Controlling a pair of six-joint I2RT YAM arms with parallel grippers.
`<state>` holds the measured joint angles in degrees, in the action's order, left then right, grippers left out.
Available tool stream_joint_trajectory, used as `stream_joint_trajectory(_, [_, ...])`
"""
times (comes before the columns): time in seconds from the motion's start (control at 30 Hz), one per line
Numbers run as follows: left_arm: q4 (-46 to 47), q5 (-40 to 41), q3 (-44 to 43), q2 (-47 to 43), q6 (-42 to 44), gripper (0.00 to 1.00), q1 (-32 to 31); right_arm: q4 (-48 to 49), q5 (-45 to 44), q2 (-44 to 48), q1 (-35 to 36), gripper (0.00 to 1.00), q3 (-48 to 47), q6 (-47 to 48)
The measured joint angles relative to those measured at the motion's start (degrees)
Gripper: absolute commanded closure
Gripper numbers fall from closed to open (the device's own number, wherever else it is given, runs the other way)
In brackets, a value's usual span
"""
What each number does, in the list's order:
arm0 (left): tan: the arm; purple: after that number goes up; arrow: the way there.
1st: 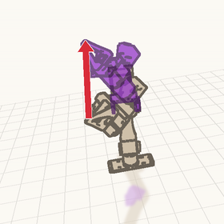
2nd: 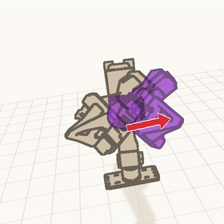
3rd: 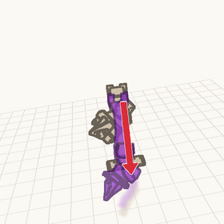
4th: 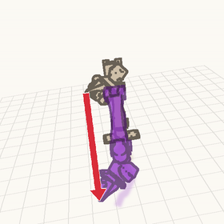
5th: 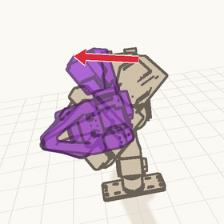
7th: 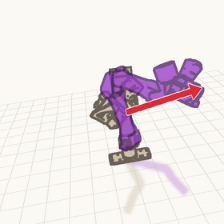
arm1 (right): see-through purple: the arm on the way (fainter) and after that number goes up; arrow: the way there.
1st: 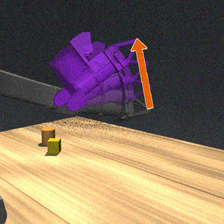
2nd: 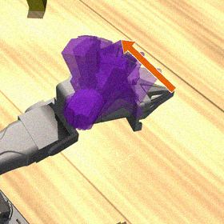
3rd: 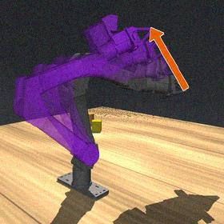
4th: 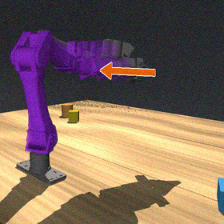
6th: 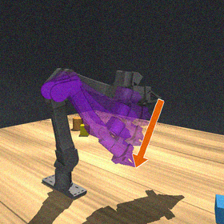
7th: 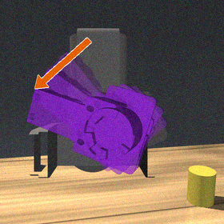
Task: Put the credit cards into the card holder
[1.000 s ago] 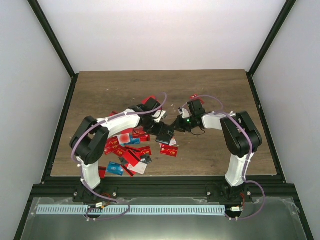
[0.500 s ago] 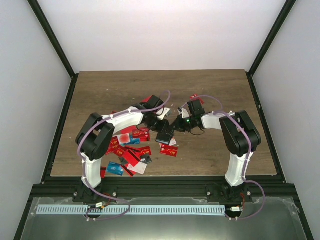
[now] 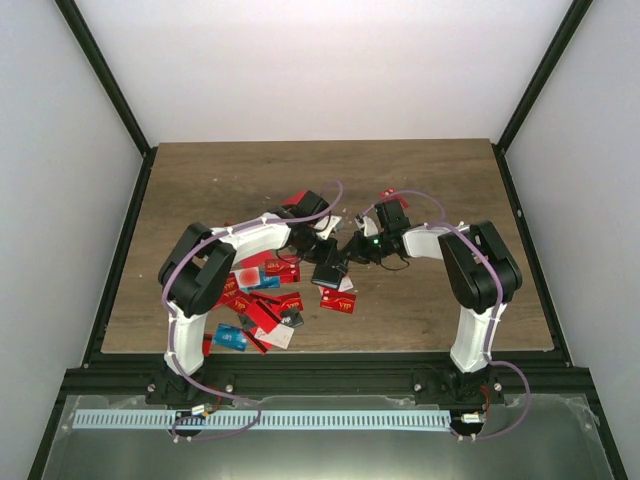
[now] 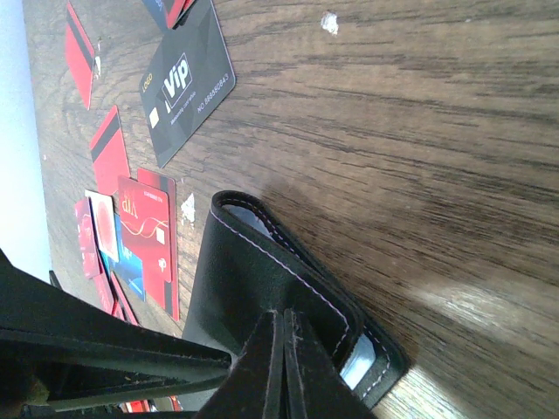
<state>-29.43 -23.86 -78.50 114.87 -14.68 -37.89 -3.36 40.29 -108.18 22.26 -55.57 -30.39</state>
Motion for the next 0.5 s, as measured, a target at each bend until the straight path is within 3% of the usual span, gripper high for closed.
stream_joint_trajectory(0.27, [0.04, -1.11, -0.17, 0.66, -0.07, 0.85, 0.0, 0.02, 0.02, 0.0, 0.0, 0.99, 0.0, 0.0])
stream_joint_trajectory(0.5, [0.2, -1.49, -0.5, 1.22, -0.13, 0.96, 0.04, 0.11, 0.15, -0.09, -0.02, 0.99, 0.0, 0.0])
